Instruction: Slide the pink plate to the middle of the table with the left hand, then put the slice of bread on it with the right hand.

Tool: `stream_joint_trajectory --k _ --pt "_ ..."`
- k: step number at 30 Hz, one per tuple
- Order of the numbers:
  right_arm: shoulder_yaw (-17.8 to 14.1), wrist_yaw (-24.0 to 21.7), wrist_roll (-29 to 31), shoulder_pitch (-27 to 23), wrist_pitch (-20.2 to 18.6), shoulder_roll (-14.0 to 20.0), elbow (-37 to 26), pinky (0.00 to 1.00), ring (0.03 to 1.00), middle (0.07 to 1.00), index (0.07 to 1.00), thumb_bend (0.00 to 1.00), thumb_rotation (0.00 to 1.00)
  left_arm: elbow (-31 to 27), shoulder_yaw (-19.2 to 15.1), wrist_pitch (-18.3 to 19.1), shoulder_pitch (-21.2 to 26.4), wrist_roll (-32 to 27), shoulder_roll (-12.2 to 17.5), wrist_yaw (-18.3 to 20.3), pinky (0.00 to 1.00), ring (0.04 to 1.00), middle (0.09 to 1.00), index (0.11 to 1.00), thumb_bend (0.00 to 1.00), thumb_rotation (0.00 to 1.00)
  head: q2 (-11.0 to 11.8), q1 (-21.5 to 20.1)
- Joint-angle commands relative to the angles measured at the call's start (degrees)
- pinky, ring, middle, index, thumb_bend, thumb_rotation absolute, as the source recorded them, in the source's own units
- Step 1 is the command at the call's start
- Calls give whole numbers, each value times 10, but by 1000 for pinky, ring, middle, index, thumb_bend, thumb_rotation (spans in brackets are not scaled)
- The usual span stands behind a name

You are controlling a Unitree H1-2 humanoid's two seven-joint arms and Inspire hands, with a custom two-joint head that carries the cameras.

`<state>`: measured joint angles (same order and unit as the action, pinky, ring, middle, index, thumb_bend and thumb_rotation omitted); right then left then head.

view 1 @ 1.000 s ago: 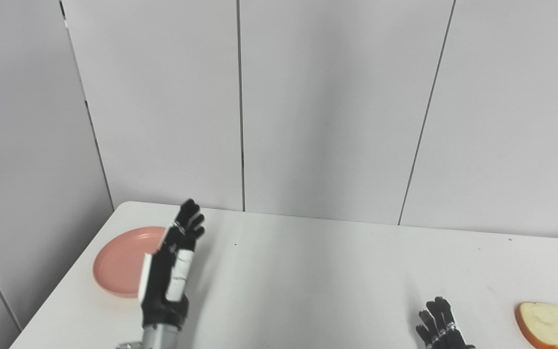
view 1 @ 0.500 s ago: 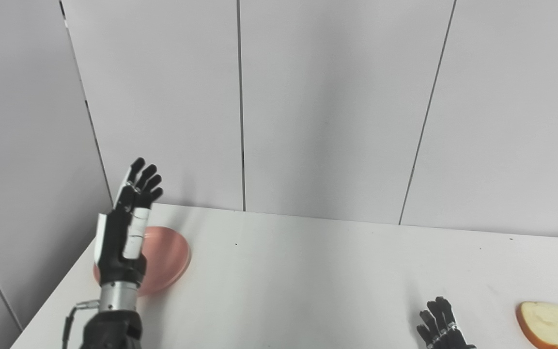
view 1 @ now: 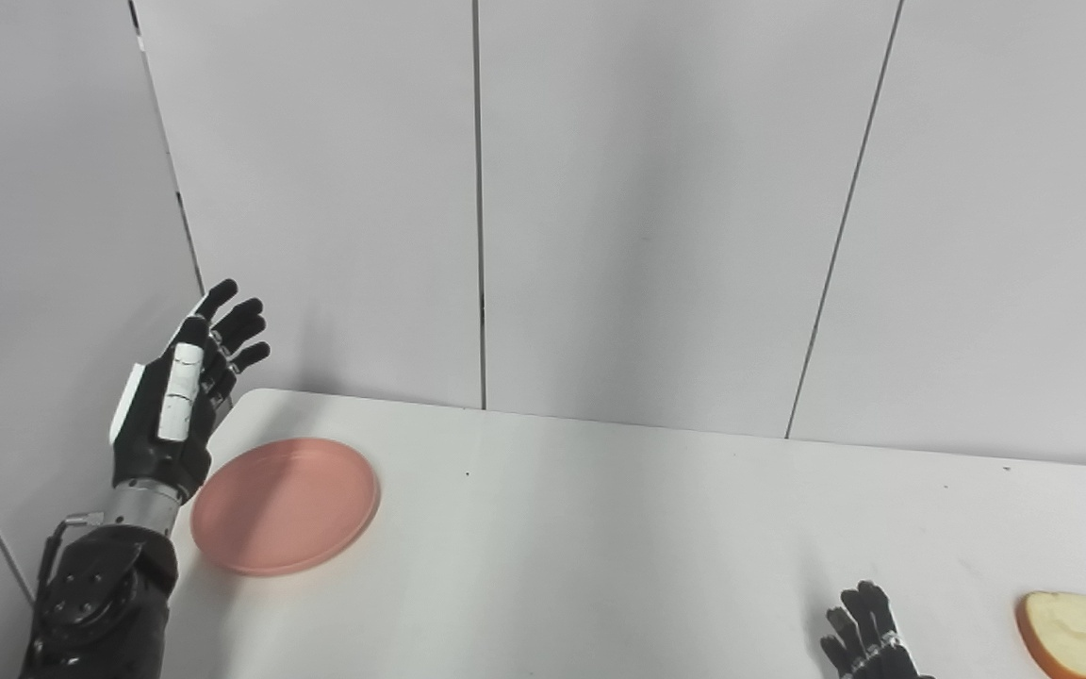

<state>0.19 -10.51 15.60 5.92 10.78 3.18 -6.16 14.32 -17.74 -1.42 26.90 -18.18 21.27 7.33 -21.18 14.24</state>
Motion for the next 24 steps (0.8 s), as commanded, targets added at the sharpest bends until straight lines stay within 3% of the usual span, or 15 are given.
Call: stream_joint_trajectory --k 1,4,11,19,24 --pt "-5 -2 0 42 17 -9 104 1000 1000 1000 1000 753 1000 13 -15 -41 52 -17 33 18 839 873 839 882 957 849 0 0" --pt "-5 -2 -1 42 19 -9 104 1000 1000 1000 1000 751 1000 37 -19 -49 59 -24 37 26 836 874 851 897 958 838 0 0" --pt "-6 -2 1 43 16 -8 101 1000 1000 1000 1000 758 1000 152 -29 -79 89 -29 58 50 817 879 882 896 948 828 -5 -2" --pt "-6 1 -3 46 16 -8 97 1000 1000 1000 1000 760 1000 273 -30 -120 121 -23 77 53 806 888 925 928 957 813 -7 -5" --pt "-6 1 -4 48 13 -6 93 1000 1000 1000 1000 766 1000 354 -22 -154 140 -5 87 42 805 875 894 925 947 819 -9 -6"
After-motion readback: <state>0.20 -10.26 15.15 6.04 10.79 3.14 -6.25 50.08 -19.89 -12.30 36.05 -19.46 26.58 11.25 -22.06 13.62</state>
